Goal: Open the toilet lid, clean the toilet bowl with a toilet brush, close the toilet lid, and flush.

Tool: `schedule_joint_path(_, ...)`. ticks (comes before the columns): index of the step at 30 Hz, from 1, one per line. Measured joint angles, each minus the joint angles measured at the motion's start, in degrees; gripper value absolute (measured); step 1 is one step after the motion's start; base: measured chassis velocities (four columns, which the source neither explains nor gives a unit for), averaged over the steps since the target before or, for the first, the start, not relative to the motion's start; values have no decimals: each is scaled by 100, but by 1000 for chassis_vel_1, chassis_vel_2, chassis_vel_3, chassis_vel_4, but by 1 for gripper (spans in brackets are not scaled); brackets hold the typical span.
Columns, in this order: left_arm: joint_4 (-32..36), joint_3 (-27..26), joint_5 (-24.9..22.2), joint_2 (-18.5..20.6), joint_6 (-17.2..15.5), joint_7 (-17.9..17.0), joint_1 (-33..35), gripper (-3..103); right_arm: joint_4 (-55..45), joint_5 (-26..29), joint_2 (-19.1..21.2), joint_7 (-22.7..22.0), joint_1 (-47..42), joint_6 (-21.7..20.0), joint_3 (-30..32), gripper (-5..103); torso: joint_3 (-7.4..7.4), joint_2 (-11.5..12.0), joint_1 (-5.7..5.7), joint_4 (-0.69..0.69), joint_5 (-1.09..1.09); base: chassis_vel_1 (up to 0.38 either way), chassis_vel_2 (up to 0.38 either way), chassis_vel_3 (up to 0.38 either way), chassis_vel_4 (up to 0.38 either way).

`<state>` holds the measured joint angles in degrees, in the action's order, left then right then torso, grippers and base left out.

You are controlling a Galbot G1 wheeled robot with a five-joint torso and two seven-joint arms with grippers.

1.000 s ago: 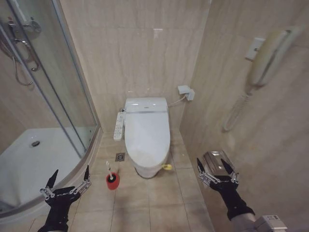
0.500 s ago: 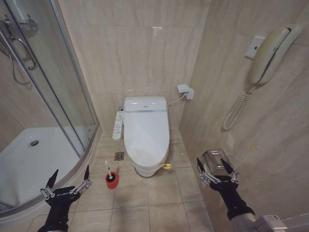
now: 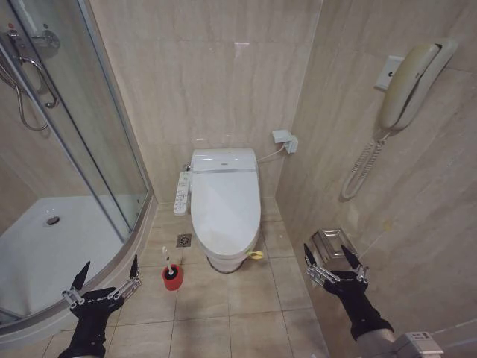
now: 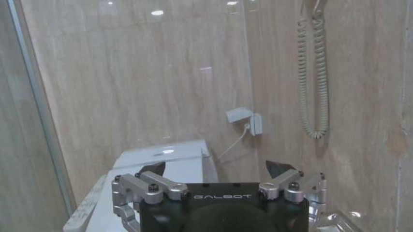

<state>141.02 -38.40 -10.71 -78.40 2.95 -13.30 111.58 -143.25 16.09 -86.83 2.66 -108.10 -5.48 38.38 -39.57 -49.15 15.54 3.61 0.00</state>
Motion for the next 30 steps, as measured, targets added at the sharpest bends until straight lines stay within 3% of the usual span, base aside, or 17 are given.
schedule_joint_path(30, 0, 0, 0, 0, 0, 0, 0, 100, 0, 0, 0, 0, 0, 0, 0, 100, 0, -1, 1, 0, 0, 13, -15, -10, 11)
